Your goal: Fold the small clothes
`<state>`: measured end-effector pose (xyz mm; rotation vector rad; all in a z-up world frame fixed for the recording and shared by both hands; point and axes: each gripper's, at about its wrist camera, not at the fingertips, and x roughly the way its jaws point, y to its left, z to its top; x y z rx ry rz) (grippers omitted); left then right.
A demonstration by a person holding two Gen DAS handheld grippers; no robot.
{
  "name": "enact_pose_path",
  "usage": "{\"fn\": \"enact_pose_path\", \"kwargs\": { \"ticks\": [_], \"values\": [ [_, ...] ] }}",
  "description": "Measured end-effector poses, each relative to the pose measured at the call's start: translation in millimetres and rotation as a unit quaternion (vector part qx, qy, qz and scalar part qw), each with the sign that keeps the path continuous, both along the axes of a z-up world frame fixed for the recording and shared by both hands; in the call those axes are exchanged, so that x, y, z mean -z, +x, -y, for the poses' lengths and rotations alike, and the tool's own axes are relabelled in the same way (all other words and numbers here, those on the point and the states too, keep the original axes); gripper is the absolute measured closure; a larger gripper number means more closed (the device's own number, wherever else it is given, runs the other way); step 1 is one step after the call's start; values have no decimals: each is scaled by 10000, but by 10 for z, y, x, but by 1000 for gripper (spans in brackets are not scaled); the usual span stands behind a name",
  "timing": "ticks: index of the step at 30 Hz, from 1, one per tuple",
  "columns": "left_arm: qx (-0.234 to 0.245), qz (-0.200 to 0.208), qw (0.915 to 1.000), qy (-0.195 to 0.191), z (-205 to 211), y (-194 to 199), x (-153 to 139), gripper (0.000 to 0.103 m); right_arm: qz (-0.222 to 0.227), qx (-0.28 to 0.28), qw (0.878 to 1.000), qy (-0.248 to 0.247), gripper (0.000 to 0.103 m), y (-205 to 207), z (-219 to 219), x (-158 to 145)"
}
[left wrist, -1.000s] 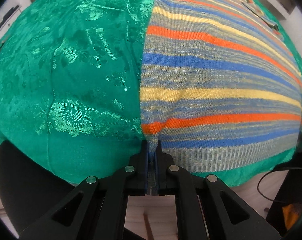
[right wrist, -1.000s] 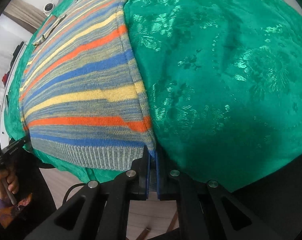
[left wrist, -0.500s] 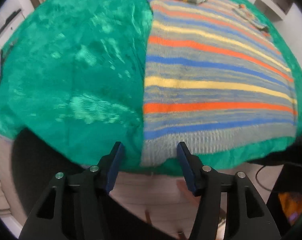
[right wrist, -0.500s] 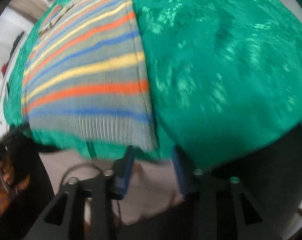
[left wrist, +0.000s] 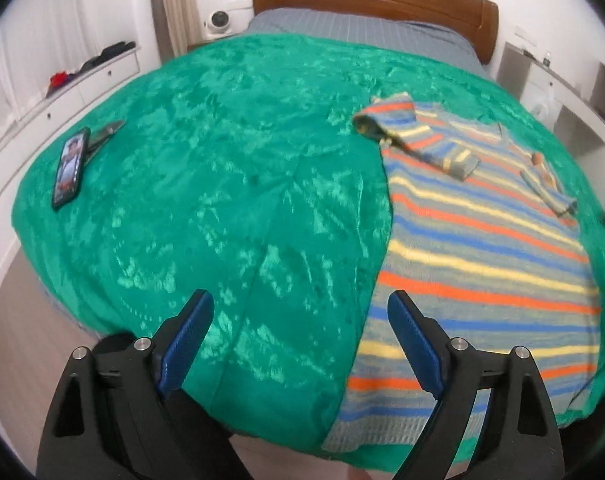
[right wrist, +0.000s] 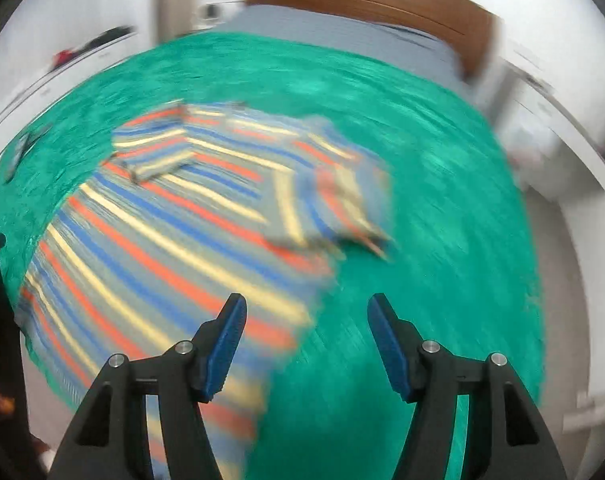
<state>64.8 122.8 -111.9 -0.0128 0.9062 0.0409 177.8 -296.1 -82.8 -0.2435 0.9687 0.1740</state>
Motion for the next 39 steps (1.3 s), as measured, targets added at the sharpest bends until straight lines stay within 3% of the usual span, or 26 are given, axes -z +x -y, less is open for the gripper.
{"fn": "enact_pose_path", "kwargs": {
  "ticks": [3,7,8,9,10,15,18,22,25,29,35,39],
  "values": [
    [-97,-144,9996,228,-32,-90,103,13,-115,-274,9994,-189,40,483,-218,320],
    [-274,-356,9988,211,-120,-60,251,13,-454,-76,9985,-286,43,905,-181,788],
    [-306,-382,9986,188,-148,-58,275,13,-487,1,9987,-115,55,929,-114,813],
    [-337,-417,9984,177,-164,-53,302,13,-465,136,9988,-20,85,932,-34,799],
    [-351,-451,9982,167,-170,-40,322,13,-387,367,9985,-90,98,919,53,742],
    [-280,-433,9986,139,-102,8,356,13,190,1498,9879,358,98,630,943,313],
    [-250,-462,9985,147,-61,5,384,13,378,2384,9687,579,98,353,1695,109],
    [-235,-437,9986,183,-24,-28,389,13,302,3205,9436,778,98,-31,2406,112],
    [-225,-427,9984,277,5,-31,389,13,222,3478,9334,861,98,-190,2580,190],
    [-277,-420,9982,324,-13,-45,393,13,212,3543,9329,601,99,-344,2571,255],
    [-424,-547,9975,170,-96,-11,444,13,-101,4101,9033,1259,99,-504,2846,666],
    [-472,-529,9974,124,-125,-22,440,13,-56,4101,9007,1435,99,-517,2877,663]
  ]
}}
